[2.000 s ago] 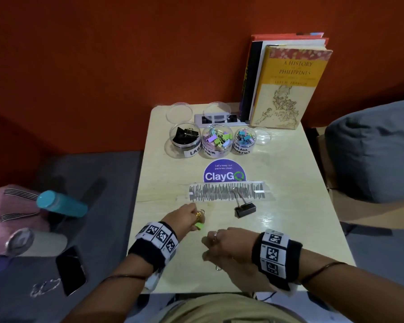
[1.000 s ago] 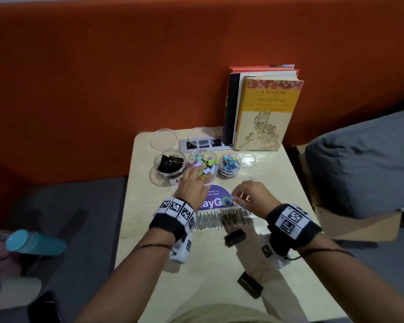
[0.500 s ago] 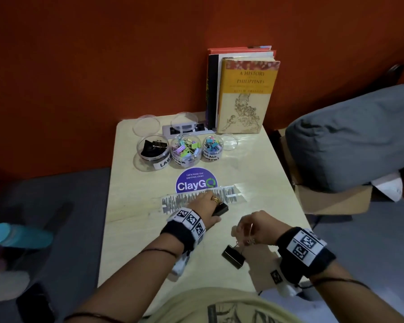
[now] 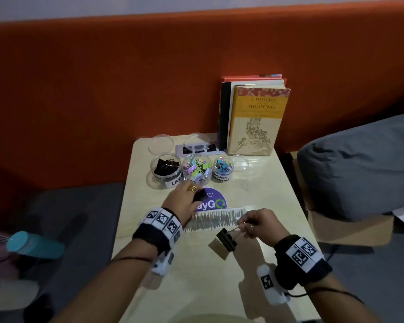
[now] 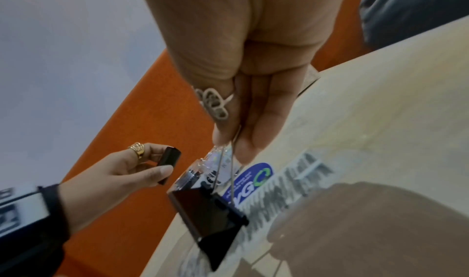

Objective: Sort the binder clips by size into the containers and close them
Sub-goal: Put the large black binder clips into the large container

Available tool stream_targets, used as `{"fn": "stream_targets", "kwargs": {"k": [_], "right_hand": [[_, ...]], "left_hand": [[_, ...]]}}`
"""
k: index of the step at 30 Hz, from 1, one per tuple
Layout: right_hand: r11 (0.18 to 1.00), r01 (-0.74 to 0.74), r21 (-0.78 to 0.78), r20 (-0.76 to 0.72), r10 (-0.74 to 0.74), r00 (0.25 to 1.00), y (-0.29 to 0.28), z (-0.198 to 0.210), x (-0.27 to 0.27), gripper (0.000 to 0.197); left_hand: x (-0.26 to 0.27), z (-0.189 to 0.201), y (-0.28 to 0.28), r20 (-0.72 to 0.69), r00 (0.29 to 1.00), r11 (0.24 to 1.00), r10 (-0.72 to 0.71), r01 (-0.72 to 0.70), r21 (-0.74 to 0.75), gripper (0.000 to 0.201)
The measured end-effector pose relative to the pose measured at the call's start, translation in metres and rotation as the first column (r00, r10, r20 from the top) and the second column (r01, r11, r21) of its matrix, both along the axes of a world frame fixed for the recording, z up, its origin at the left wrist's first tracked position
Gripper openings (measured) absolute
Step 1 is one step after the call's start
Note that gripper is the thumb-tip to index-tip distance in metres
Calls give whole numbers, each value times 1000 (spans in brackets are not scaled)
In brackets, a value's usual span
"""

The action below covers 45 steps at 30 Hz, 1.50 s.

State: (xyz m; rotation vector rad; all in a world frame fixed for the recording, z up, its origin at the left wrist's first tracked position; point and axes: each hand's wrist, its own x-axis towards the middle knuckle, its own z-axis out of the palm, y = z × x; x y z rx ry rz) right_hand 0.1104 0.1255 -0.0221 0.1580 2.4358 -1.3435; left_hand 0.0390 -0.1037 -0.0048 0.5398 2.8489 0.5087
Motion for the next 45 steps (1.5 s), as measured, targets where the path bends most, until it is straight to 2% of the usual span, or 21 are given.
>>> {"fn": "stream_targets", "kwargs": {"k": [3, 7, 10, 12, 17, 22, 25, 29, 32, 34, 36, 38, 40, 42, 45], "right_hand": [[999, 26, -30, -82, -28, 996, -12, 2, -18, 28], [997, 44, -56, -160, -53, 986, -27, 8, -42, 10], [993, 49, -108, -153, -66, 986, -34, 10, -56, 14], [988, 54, -145, -141, -75, 987, -37, 11, -63, 18], [975, 103, -198, -108, -126, 986, -39, 8, -75, 24], [955, 176, -239, -130, -211, 969, -49, 7, -87, 22], [933, 221, -286, -159, -273, 949, -57, 11, -95, 13], [921, 241, -307, -214, -314, 925, -70, 21, -107, 13], [936, 212, -280, -288, -293, 912, -86, 31, -120, 21], [959, 175, -223, -386, -252, 887, -98, 37, -130, 16], [979, 148, -138, -487, -197, 851, -111, 41, -140, 11], [982, 145, -124, -544, -189, 817, -122, 42, -146, 10], [982, 137, -132, -577, -189, 794, -131, 42, -151, 9], [987, 100, -124, -581, -154, 799, -140, 40, -156, 8], [994, 1, -112, -594, -68, 802, -154, 31, -163, 6]], "left_hand": [[-44, 8, -23, -63, 984, 986, 167, -168, -7, 44], [-88, 8, -40, -86, 937, 931, 339, -347, -111, 41], [-103, 5, -45, -86, 949, 909, 303, -315, -275, 37], [-109, 1, -48, -69, 954, 900, 293, -300, -316, 39], [-119, -12, -49, -24, 931, 920, 364, -364, -148, 41], [-126, -17, -47, -59, 917, 917, 394, -396, -41, 42], [-122, -18, -50, -90, 931, 929, 353, -360, -80, 42], [-115, -22, -57, -83, 961, 950, 265, -275, -147, 45], [-113, -20, -61, -70, 960, 953, 269, -276, -124, 46], [-112, -18, -65, -77, 959, 958, 273, -278, -65, 48], [-109, -16, -72, -115, 955, 962, 274, -274, 12, 56], [-107, -14, -79, -98, 948, 953, 302, -300, 41, 72], [-103, -17, -84, 15, 954, 953, 301, -300, -44, 92], [-96, -24, -85, 104, 963, 960, 250, -233, -154, 103], [-86, -30, -84, 132, 966, 967, 221, -199, -160, 111]]}}
